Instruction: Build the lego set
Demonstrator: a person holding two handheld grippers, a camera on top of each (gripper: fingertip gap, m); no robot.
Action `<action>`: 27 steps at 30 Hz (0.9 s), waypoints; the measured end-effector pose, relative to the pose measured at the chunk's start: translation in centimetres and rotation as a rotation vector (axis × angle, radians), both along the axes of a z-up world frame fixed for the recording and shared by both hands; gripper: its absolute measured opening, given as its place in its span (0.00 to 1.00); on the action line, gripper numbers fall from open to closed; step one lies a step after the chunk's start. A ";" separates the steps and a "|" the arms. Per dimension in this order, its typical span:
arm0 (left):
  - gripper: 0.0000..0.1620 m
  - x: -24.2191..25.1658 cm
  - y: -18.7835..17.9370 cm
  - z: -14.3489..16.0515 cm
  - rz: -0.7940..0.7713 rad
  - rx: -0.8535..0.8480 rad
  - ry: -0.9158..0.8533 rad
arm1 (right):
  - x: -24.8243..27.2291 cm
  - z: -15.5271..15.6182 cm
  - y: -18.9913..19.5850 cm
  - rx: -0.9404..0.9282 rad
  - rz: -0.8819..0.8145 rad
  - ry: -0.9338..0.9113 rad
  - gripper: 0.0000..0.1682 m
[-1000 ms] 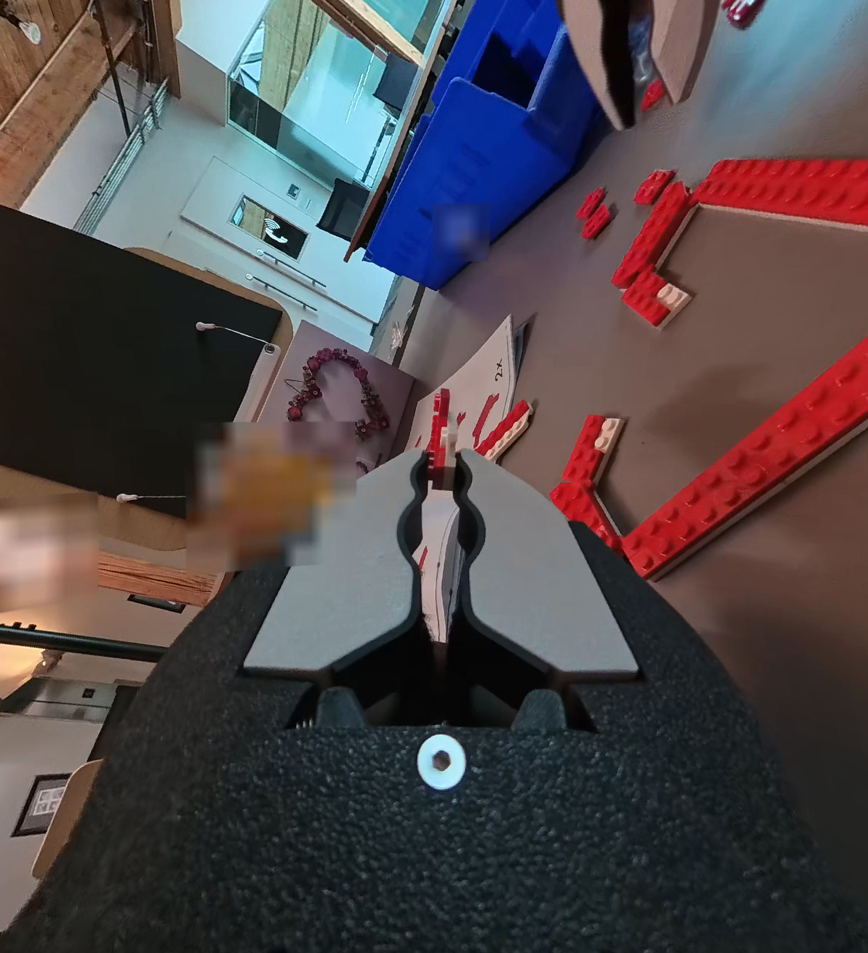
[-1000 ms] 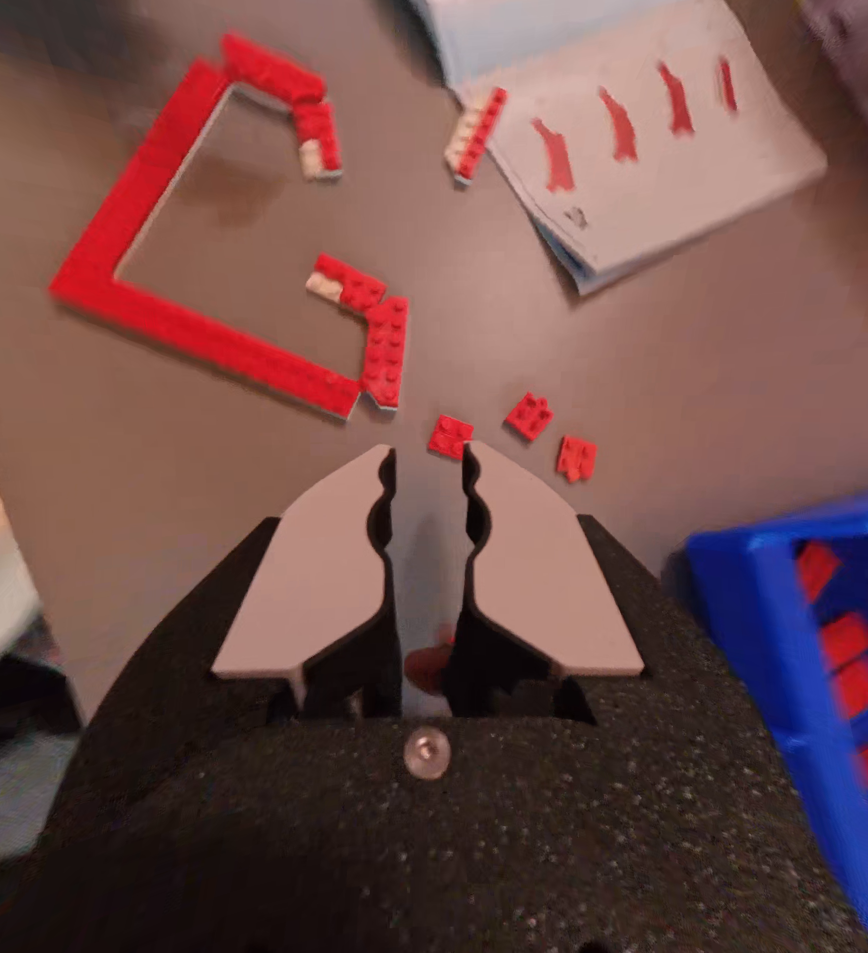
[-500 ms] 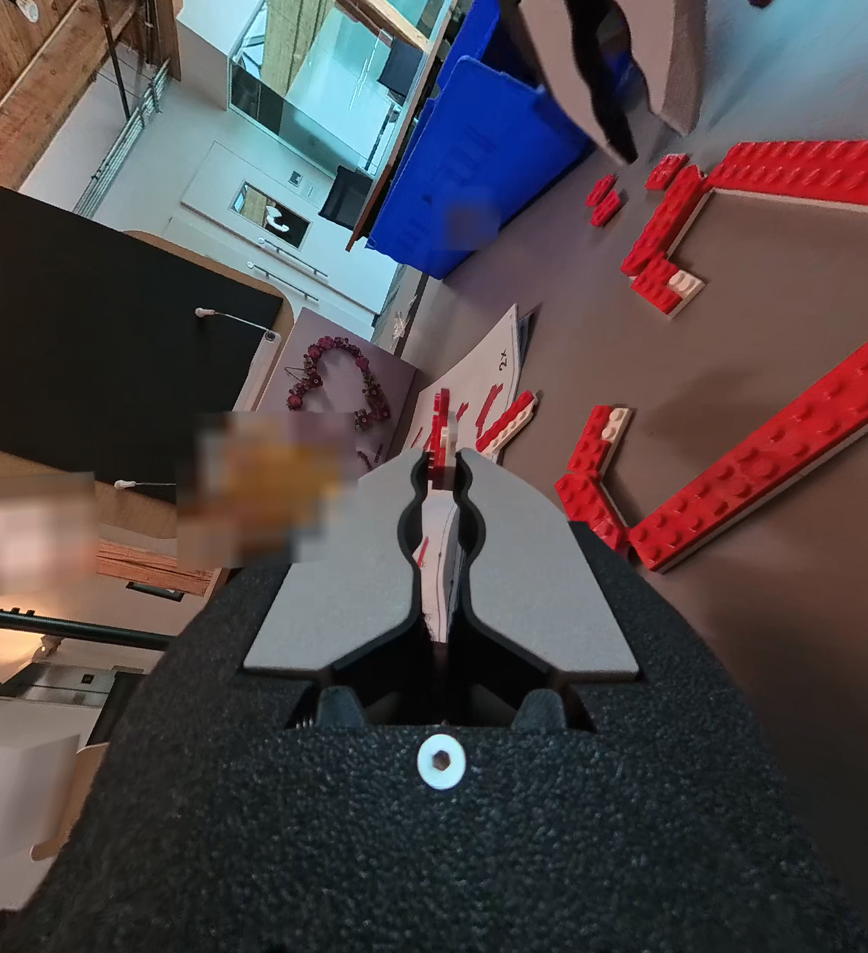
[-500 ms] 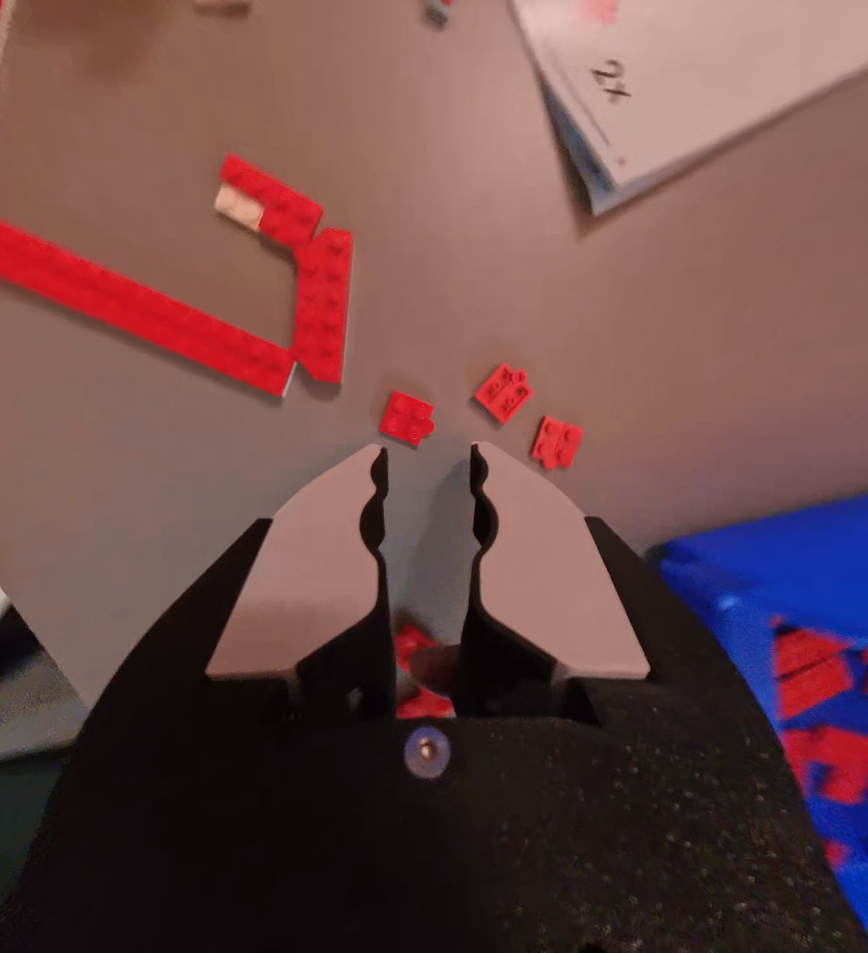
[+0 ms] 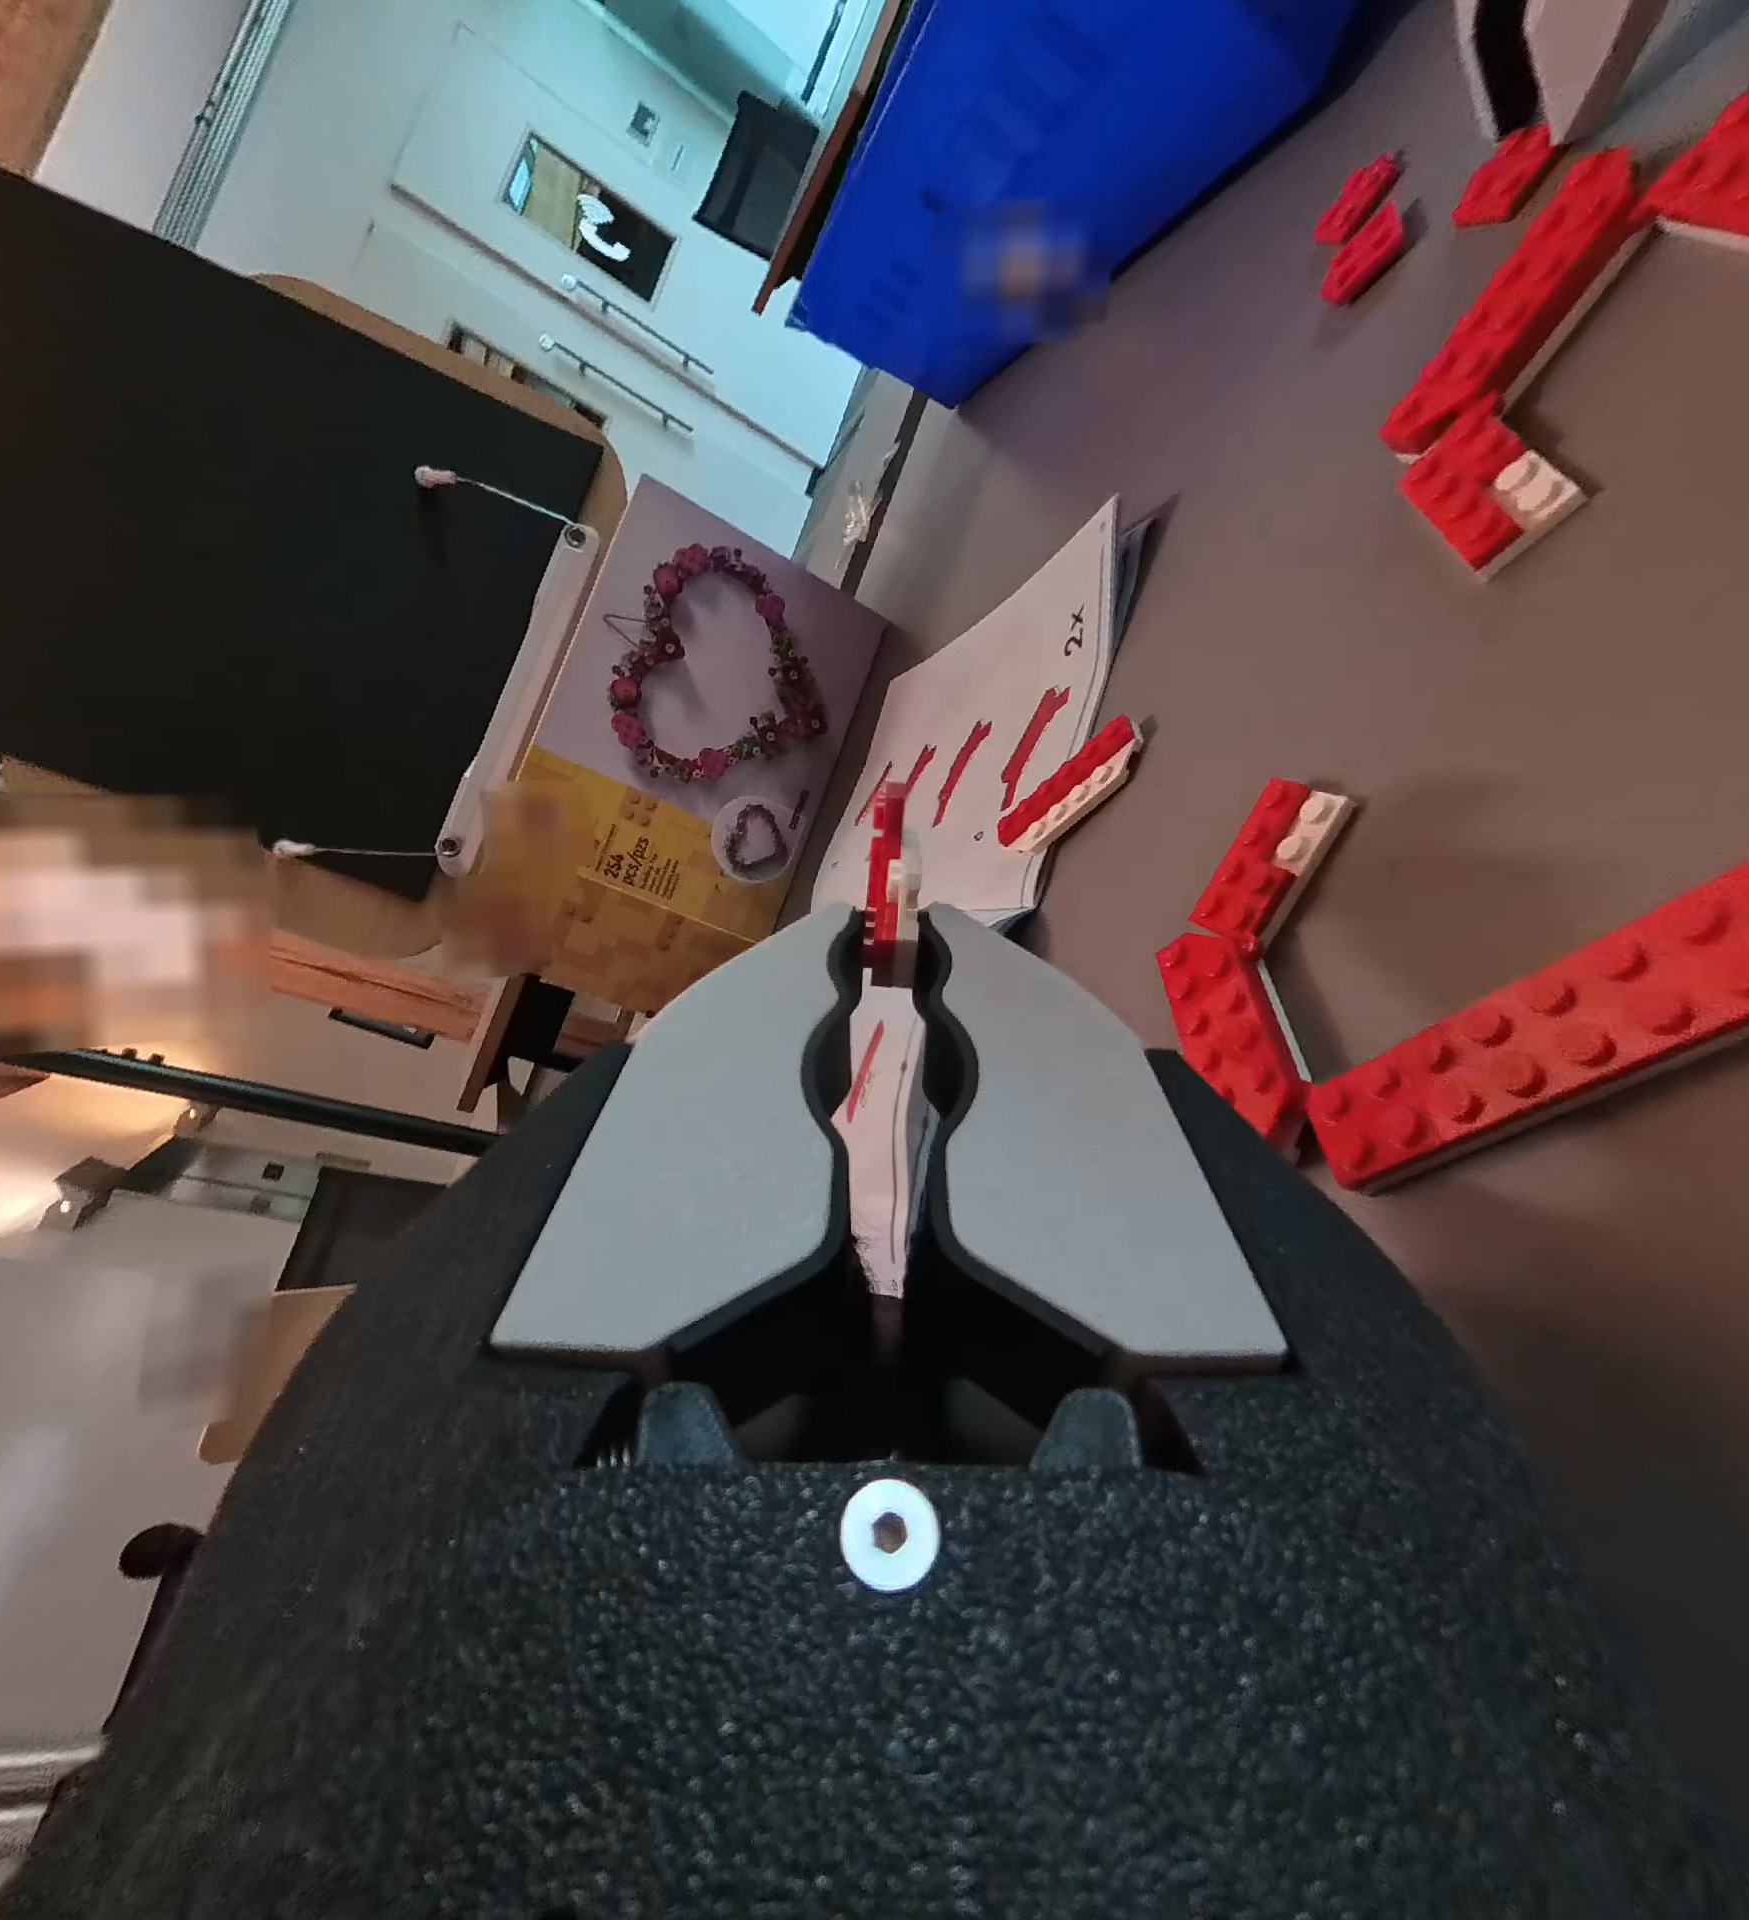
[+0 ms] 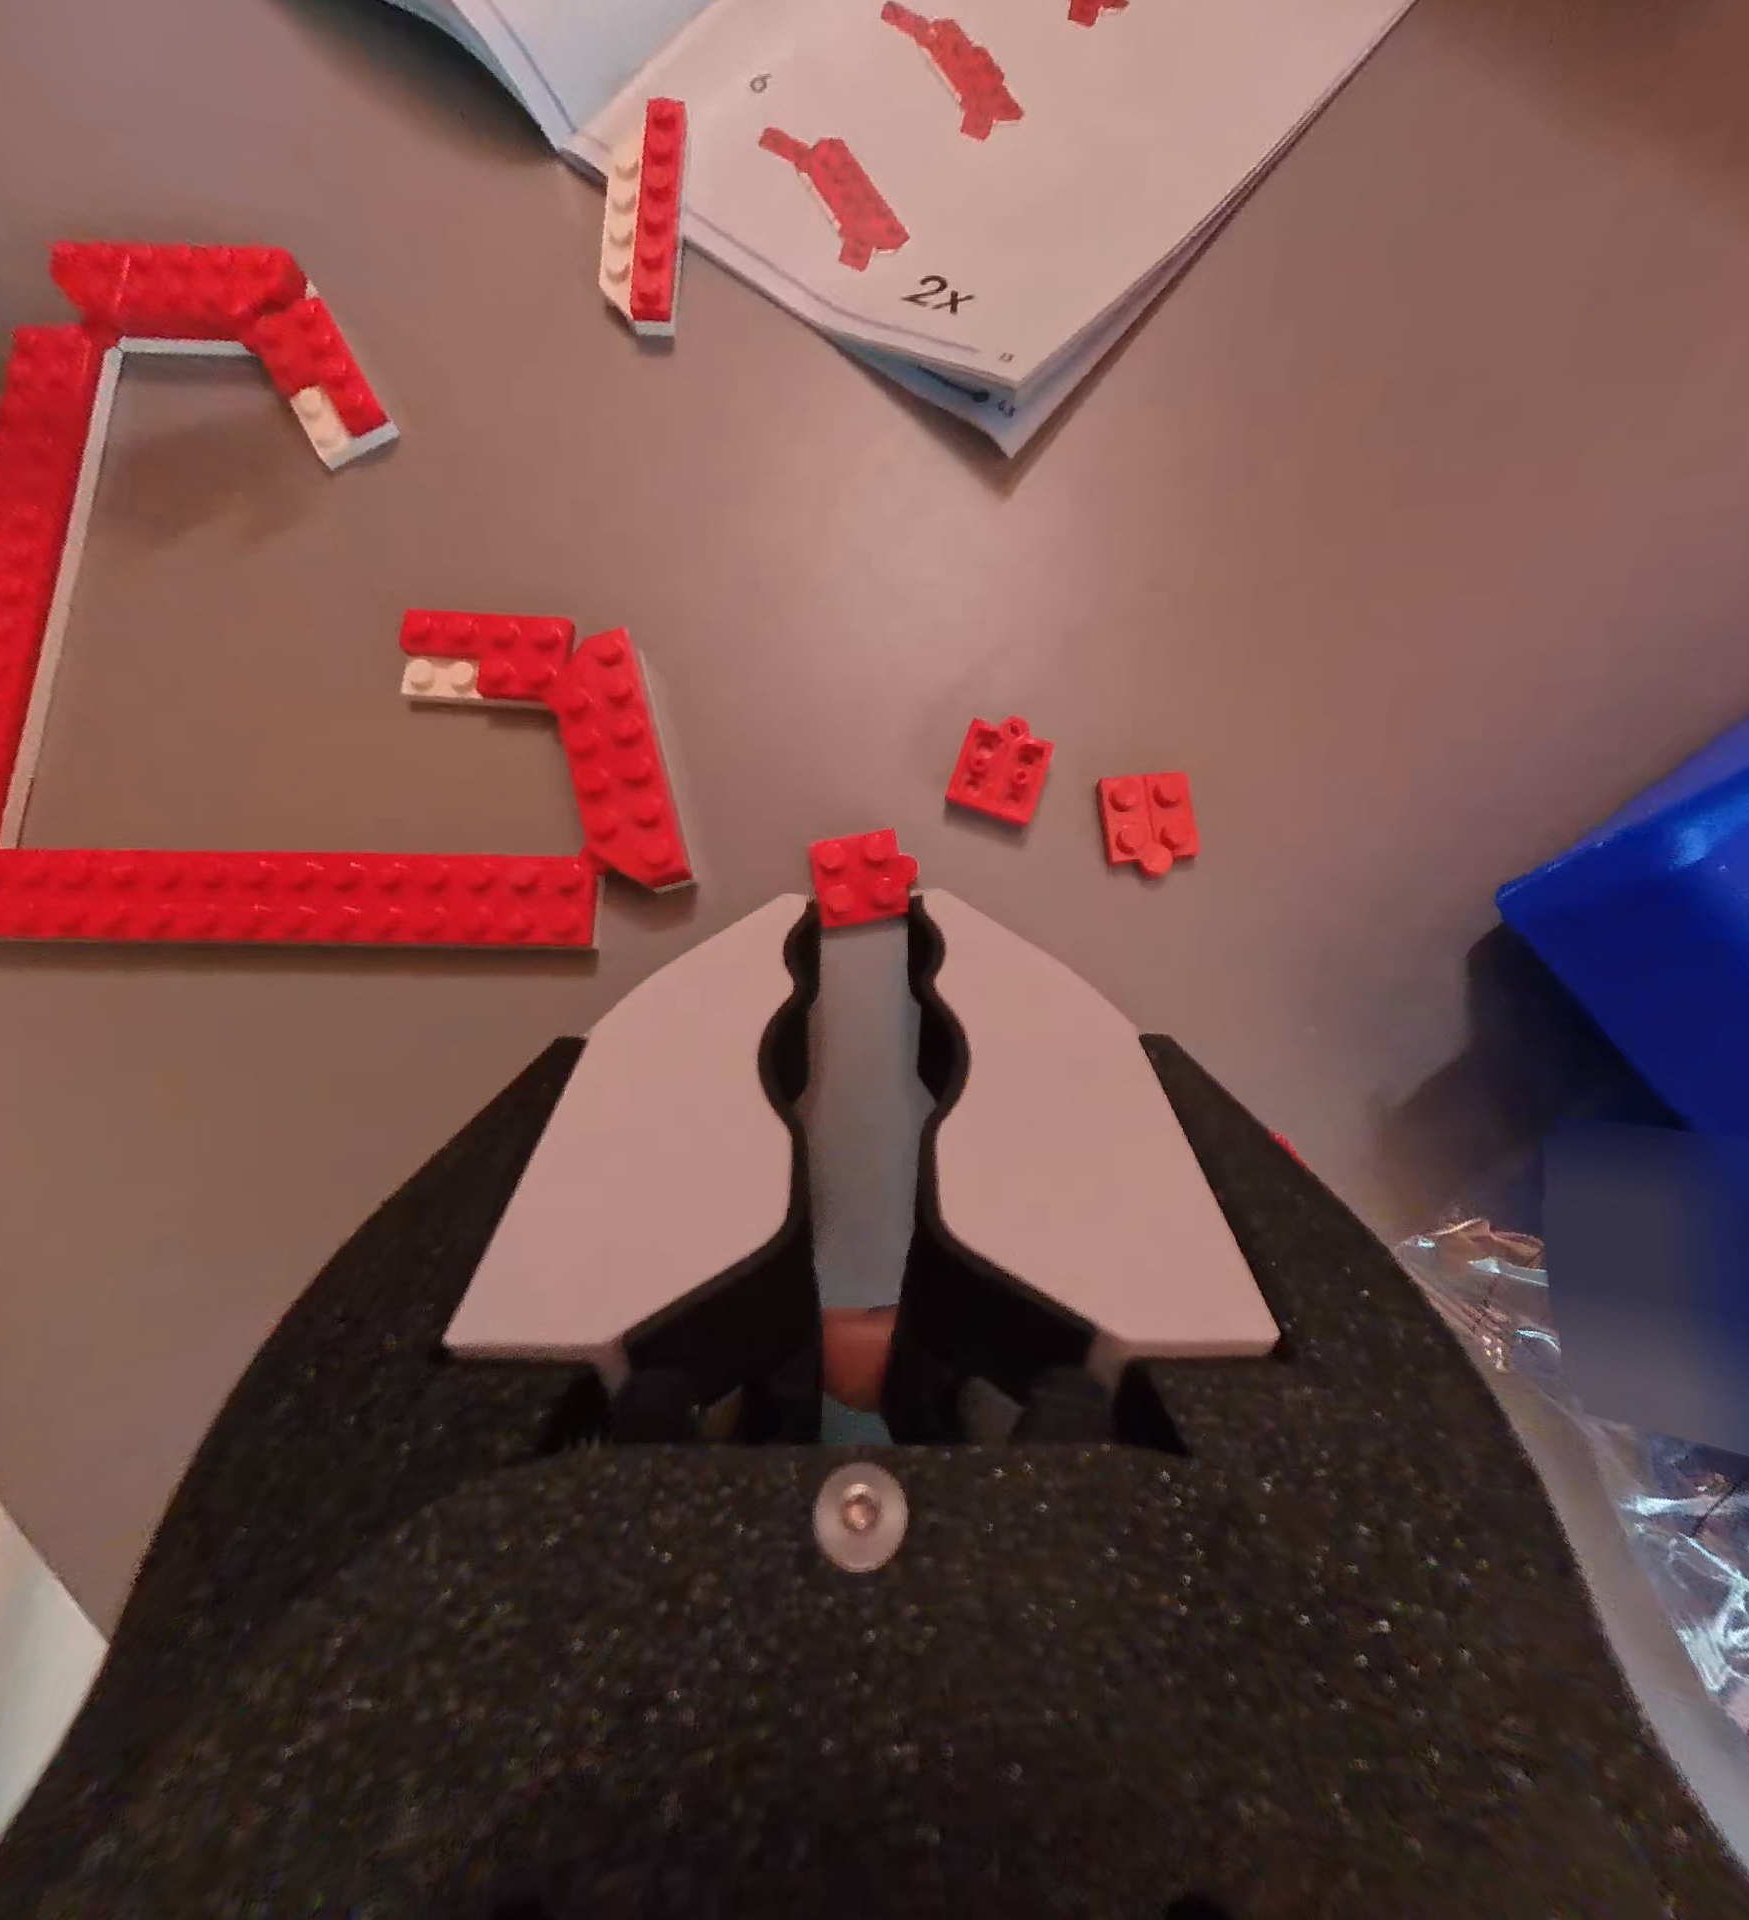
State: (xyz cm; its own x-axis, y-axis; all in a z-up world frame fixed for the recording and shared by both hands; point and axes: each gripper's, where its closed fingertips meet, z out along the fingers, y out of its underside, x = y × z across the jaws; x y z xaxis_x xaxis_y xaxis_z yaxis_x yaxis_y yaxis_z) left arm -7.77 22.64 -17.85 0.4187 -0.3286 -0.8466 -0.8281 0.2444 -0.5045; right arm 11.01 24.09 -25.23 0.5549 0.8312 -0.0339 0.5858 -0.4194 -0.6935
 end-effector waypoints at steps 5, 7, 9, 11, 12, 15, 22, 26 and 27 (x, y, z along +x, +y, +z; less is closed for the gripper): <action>0.05 0.1 0.0 0.5 0.071 0.035 0.017 | -0.5 1.9 0.2 0.051 0.007 0.036 0.09; 0.05 0.0 0.0 0.5 0.107 0.040 0.028 | -1.5 4.2 -0.1 0.070 0.022 0.083 0.09; 0.05 -0.2 0.0 0.6 0.156 0.044 0.042 | -3.7 7.1 -1.3 0.093 0.083 0.137 0.09; 0.05 -0.3 -0.1 0.9 0.197 0.072 0.061 | -6.9 10.0 -3.2 0.115 0.176 0.213 0.09; 0.05 -0.2 -0.2 1.1 0.208 0.091 0.072 | -8.5 10.9 -4.3 0.108 0.225 0.247 0.09; 0.05 0.3 -0.5 1.5 0.213 0.138 0.107 | -12.2 11.6 -6.2 0.099 0.329 0.237 0.09; 0.05 1.1 -1.4 1.9 0.170 0.196 0.130 | -15.0 10.1 -5.8 0.082 0.394 0.063 0.09; 0.05 1.2 -1.6 2.2 0.189 0.194 0.119 | -15.1 10.0 -5.6 0.063 0.415 -0.039 0.09; 0.05 1.2 -1.7 2.3 0.192 0.190 0.102 | -15.1 10.2 -5.7 0.058 0.426 -0.056 0.09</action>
